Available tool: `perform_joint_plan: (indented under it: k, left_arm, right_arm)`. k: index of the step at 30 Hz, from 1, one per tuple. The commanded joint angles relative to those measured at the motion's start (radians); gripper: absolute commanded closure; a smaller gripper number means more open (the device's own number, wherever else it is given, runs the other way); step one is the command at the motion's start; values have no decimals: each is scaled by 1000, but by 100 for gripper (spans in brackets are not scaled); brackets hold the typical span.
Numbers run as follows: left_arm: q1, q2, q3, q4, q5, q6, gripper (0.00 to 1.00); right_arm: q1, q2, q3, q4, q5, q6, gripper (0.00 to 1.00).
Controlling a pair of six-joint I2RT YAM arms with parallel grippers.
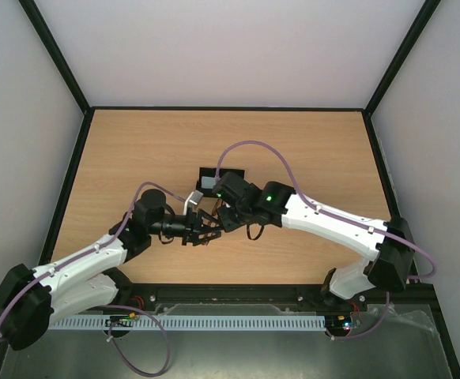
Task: Organize the sunglasses
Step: Fold the sunglasses.
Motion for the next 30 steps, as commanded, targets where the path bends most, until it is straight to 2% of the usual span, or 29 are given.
perform_joint_plan:
  k: [1, 7, 11, 15, 18, 23, 30]
  left_arm:
    - [-8, -6, -4, 23, -2, 7, 78]
    - [-2, 18, 0, 50, -24, 8, 78]
    - [0, 22, 17, 45, -23, 11, 77]
    - [1, 23, 38, 22, -17, 23, 78]
    - [1, 27, 53, 16, -13, 30, 77]
    - [6, 51, 73, 25, -19, 40, 77]
    - [6, 141, 96, 132, -22, 23, 77]
  right_arm:
    - [-5, -64, 31, -34, 32, 14, 79]
    - [-9, -226, 51, -181, 161, 34, 72]
    - [-107, -281, 25, -238, 217, 23, 71]
    - [-265, -288, -66, -187, 144, -22, 70]
    - [-337, -255, -132, -114, 63, -36, 70]
    - [-341, -236, -177, -25, -102, -22, 74]
    - [-301, -261, -201, 1, -192, -5, 80]
